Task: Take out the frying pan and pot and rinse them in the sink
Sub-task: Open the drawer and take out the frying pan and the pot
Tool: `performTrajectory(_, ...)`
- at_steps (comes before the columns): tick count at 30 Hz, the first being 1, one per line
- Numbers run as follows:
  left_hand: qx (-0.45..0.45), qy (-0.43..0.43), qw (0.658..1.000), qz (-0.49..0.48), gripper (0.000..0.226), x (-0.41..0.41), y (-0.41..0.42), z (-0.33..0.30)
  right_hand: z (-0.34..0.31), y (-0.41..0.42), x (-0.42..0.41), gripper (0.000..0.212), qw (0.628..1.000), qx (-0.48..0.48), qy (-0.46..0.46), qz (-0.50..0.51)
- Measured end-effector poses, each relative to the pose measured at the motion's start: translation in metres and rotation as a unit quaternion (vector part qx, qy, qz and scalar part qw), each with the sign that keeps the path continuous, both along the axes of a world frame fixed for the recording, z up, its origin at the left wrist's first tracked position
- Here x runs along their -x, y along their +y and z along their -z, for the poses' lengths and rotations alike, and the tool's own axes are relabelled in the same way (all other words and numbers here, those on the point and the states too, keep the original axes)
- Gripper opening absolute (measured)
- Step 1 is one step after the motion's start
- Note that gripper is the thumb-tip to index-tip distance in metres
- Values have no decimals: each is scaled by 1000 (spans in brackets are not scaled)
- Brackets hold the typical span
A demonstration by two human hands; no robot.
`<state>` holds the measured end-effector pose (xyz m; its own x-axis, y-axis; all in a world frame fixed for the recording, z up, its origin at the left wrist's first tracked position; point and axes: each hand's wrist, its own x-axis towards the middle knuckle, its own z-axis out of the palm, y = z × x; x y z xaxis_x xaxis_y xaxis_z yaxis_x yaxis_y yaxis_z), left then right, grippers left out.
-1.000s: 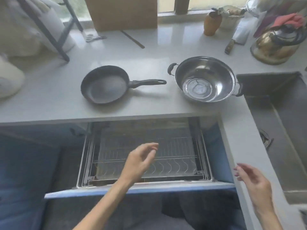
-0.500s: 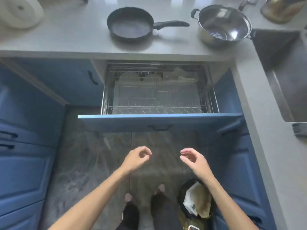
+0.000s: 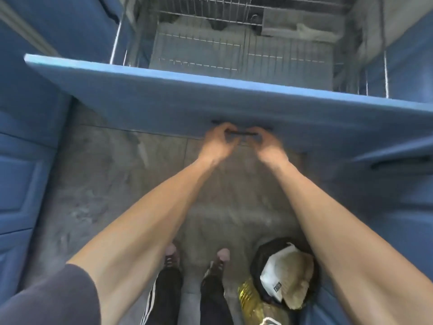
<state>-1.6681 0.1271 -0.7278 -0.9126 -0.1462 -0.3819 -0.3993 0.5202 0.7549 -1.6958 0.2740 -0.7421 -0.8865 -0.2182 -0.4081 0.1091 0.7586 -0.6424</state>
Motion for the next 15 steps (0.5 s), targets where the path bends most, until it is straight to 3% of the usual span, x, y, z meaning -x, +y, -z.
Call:
performTrajectory(6, -11, -5, 999, -37, 14, 21, -2, 3, 8, 6, 28, 27, 998, -47, -19, -24)
performTrajectory(15, 9, -55, 998, 8, 18, 99, -16, -7, -10, -11, 101, 20, 996, -61, -64, 9)
